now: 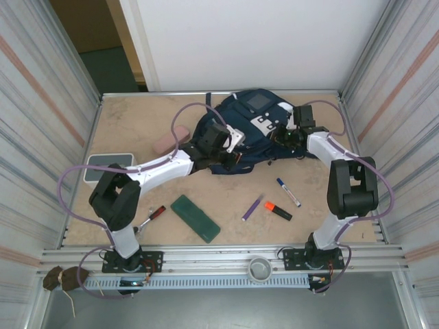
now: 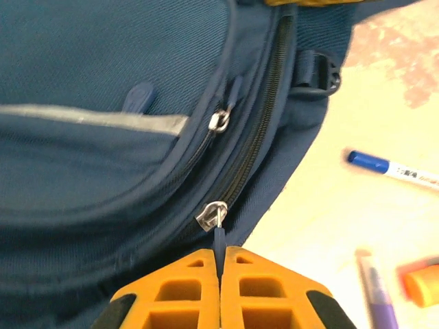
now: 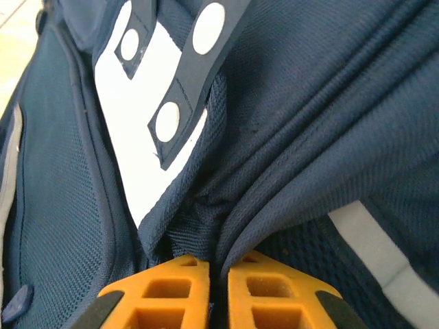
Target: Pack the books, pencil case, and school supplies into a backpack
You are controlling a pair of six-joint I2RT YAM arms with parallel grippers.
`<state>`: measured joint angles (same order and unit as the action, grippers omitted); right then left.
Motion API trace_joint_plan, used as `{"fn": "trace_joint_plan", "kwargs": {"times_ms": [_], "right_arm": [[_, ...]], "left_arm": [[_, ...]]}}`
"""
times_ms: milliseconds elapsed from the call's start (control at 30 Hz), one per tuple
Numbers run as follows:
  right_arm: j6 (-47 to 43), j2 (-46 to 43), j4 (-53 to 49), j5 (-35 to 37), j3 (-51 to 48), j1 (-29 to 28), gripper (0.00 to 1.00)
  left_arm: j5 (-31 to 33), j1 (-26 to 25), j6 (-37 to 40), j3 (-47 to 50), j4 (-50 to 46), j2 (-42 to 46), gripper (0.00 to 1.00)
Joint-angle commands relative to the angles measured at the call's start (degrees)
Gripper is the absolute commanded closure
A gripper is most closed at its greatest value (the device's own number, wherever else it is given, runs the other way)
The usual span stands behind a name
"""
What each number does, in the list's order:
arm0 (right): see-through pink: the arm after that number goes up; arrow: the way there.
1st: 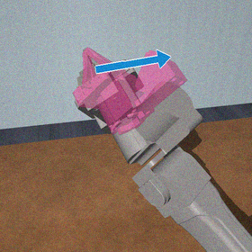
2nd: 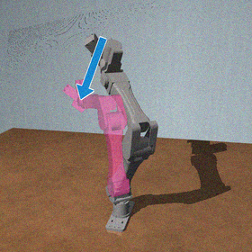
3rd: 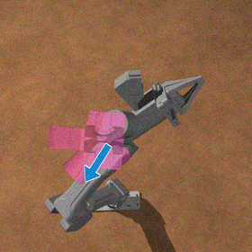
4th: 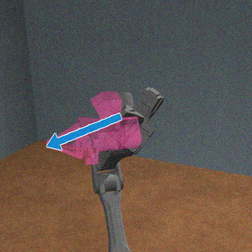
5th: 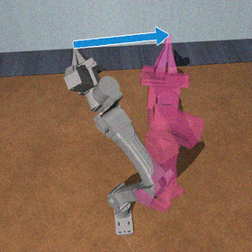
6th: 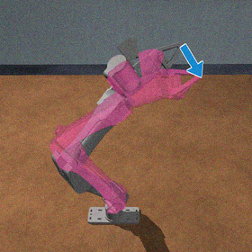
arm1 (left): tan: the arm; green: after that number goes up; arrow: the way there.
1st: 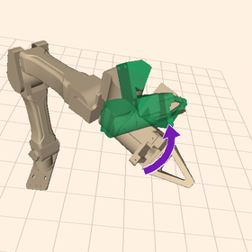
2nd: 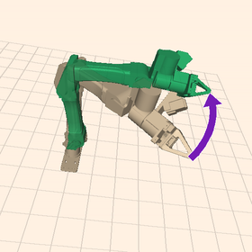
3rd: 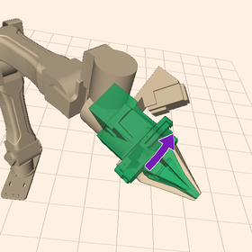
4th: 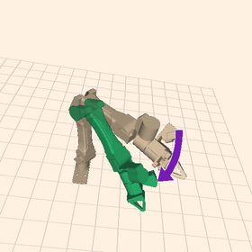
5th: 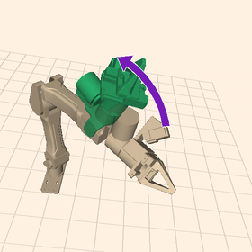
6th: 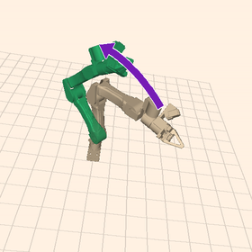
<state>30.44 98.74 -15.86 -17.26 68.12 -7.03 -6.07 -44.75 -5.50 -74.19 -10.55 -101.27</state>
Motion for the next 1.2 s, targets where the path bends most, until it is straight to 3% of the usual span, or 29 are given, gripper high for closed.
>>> {"fn": "trace_joint_plan", "kwargs": {"times_ms": [0,300,467,667,933,1033,1167], "right_arm": [[-4.44,-1.21,-2.96,1.17,2.62,-0.50,0.82],[2.11,-12.91,2.98,-3.31,-10.48,-1.60,0.51],[9.49,-15.86,10.29,-4.01,-18.63,-2.81,0.46],[13.07,-12.46,15.74,-5.53,-19.25,-3.60,0.44],[14.50,-7.40,19.20,-5.64,-18.02,-3.83,0.47],[14.83,-5.65,20.72,-5.96,-17.45,-3.94,0.52],[13.59,-5.89,20.40,-3.49,-17.47,-3.29,0.82]], "left_arm": [[-4.13,-1.27,-1.41,-4.07,2.37,-1.56,1.00],[-6.65,-1.56,-2.81,-5.41,4.60,-4.53,1.00],[-7.29,-1.92,-2.83,-5.09,5.27,-4.63,1.00],[-7.50,-2.12,-2.84,-4.17,5.58,-4.63,1.00],[-7.75,-2.18,-2.70,-2.91,5.93,-4.24,1.00],[-8.13,-2.18,-2.62,-2.82,6.02,-4.11,1.00],[-7.29,-2.09,-1.82,-2.24,5.74,-3.69,1.00]]}}
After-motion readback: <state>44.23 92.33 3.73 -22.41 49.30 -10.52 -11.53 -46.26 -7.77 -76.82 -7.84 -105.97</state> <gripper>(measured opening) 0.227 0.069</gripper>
